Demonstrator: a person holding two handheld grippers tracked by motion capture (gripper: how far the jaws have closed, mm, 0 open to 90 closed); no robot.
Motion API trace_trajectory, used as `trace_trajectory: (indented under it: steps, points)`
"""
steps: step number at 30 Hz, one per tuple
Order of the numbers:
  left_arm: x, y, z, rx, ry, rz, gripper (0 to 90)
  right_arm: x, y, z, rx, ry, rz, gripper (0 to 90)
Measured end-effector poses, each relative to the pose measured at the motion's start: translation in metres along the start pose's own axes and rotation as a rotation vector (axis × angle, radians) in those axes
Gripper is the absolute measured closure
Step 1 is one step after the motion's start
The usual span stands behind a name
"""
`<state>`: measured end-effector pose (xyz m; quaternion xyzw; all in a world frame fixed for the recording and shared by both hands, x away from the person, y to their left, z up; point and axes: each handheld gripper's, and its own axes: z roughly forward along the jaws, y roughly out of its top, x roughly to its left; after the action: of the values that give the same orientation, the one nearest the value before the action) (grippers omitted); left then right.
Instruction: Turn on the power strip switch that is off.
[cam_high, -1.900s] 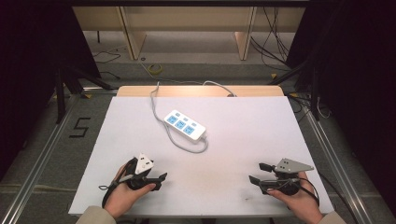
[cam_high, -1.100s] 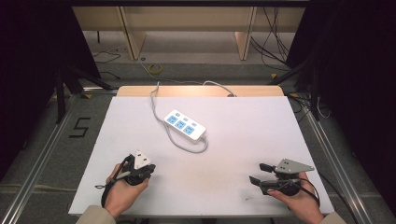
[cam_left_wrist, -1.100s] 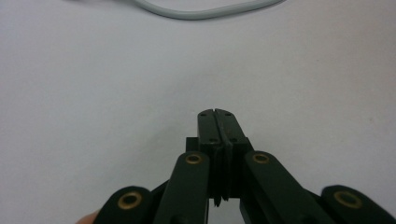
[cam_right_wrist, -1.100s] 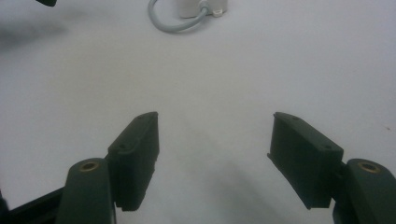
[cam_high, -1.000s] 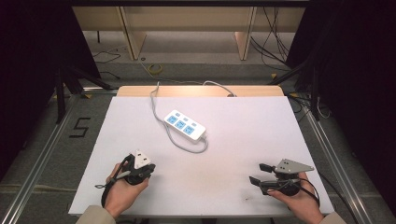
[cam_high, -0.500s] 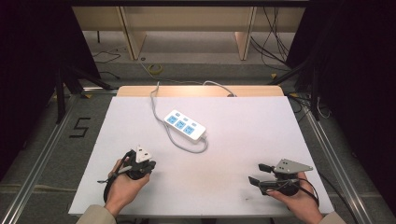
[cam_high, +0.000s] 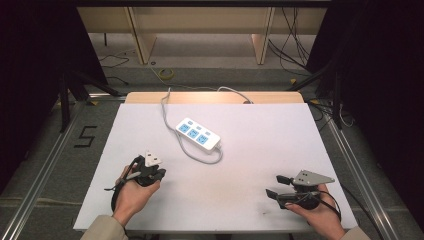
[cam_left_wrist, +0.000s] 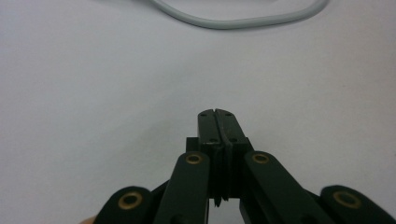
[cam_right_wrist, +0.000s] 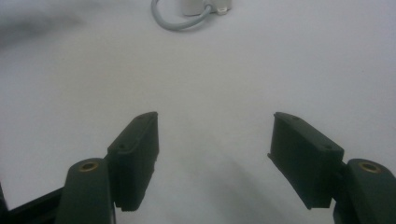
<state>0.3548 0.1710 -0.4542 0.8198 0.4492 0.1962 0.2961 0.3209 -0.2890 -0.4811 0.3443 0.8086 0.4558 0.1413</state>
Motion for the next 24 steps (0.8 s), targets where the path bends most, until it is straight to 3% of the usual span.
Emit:
trace_trajectory:
  steps: [24]
  points:
    - [0.013, 0.015, 0.005, 0.010, 0.014, -0.014, 89.8, 0.000, 0.000, 0.000, 0.004, 0.000, -0.004, 33.5]
